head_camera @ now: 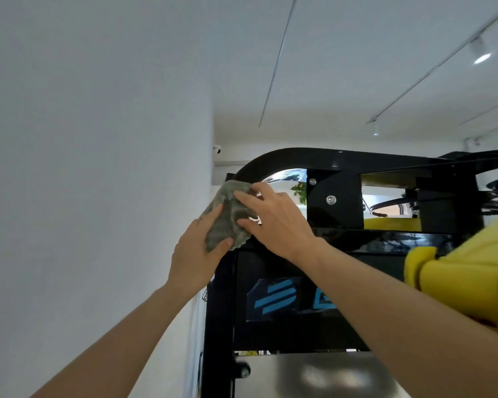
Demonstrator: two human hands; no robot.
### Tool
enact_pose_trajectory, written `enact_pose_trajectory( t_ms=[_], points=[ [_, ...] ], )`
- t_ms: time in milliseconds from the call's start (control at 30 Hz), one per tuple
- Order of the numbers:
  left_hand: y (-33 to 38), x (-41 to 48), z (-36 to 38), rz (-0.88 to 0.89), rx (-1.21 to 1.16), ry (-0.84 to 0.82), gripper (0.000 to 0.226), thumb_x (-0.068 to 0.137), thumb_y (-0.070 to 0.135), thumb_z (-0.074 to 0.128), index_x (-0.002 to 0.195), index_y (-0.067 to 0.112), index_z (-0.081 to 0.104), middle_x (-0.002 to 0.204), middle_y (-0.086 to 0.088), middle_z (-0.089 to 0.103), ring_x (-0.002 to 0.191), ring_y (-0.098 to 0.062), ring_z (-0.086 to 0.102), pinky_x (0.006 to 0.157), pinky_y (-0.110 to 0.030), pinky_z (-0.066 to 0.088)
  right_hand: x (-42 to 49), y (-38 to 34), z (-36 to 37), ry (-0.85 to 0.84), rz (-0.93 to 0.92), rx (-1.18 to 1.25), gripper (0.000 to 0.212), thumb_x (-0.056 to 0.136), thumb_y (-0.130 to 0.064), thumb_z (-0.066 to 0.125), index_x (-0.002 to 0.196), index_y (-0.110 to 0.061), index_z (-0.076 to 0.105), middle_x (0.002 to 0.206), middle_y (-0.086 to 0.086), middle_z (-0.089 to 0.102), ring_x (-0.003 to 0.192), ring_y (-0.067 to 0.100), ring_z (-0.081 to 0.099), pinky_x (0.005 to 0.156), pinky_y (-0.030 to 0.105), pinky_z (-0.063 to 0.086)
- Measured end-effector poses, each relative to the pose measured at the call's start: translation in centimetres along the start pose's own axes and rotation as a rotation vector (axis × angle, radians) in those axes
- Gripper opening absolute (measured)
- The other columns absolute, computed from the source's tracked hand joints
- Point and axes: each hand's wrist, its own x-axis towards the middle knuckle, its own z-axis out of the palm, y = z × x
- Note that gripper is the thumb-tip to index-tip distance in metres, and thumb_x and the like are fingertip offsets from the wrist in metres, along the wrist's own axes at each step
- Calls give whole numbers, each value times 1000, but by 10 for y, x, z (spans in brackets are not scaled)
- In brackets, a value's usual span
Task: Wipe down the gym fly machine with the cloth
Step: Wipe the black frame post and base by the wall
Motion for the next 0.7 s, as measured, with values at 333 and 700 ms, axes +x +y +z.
enact_pose_trajectory(
  t_ms=[333,700],
  points=[
    [17,10,6,519,540,82,50,81,27,82,129,22,69,118,-3,68,110,-28,55,86,-42,49,-52,21,9,174,317,-27,20,96,-15,61,82,-6,73,88,7,60,84,23,53,84,41,44],
    [75,43,66,535,487,-358,56,87,50,70,138,37,52,121,7,62,109,-18,57,90,-37,46,-92,52,-1,296,1017,88,24,99,-22,57,95,-4,73,103,11,60,92,26,57,74,34,45]
  ],
)
